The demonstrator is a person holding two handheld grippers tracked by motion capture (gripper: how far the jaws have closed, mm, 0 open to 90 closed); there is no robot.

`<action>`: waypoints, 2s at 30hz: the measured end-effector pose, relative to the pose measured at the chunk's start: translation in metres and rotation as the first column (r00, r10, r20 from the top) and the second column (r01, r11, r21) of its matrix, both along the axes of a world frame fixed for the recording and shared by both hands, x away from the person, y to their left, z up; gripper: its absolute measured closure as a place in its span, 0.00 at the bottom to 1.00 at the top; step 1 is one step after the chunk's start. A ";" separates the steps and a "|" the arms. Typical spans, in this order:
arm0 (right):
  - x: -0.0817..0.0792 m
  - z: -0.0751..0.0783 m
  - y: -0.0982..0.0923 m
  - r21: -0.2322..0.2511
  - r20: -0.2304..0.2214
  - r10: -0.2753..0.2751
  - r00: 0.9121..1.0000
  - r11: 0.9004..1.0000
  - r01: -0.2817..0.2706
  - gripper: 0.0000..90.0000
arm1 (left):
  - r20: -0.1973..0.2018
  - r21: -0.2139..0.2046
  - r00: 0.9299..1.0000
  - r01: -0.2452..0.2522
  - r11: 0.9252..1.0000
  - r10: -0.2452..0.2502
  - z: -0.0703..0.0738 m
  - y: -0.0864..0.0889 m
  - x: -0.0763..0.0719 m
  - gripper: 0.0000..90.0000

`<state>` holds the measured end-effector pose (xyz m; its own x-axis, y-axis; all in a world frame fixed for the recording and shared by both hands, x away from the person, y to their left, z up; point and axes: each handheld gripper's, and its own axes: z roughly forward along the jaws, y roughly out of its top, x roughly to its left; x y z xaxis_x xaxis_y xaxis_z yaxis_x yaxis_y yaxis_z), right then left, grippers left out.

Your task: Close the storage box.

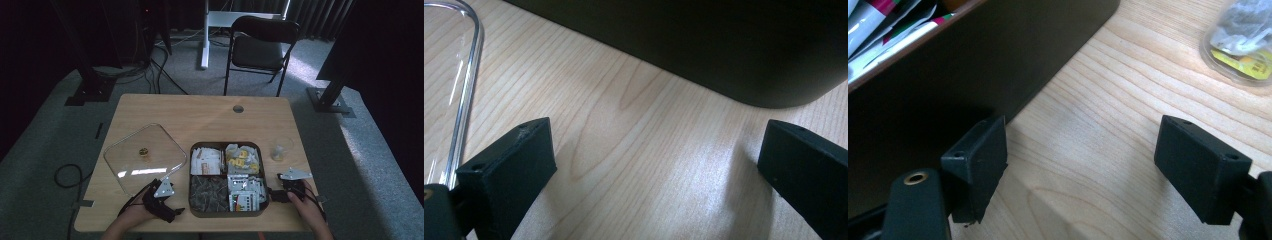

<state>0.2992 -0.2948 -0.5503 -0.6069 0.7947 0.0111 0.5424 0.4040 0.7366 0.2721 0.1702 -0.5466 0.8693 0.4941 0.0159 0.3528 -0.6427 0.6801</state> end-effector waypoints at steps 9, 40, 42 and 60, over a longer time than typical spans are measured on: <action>0.000 0.000 0.000 -0.001 0.001 0.001 1.000 1.000 -0.001 0.23 | -0.019 -0.013 1.000 -0.009 1.000 0.009 0.002 0.003 0.003 0.04; 0.000 0.000 0.000 -0.001 0.000 0.001 1.000 1.000 -0.001 0.23 | 0.090 -0.103 0.935 -0.333 0.937 0.342 0.036 0.054 0.038 0.04; 0.000 0.000 0.000 -0.001 0.000 0.001 1.000 1.000 -0.001 0.23 | 0.096 -0.107 0.929 -0.349 0.931 0.359 0.037 0.057 0.041 0.04; 0.000 0.000 0.000 0.000 0.000 0.001 1.000 1.000 -0.001 0.23 | 0.120 -0.127 0.870 -0.465 0.876 0.479 0.035 0.073 0.065 0.05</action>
<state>0.2993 -0.2949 -0.5503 -0.6079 0.7939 0.0108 0.5420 0.4050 0.7364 0.3367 0.2432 -0.5112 0.5239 0.8498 0.0569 0.4928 -0.3569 0.7936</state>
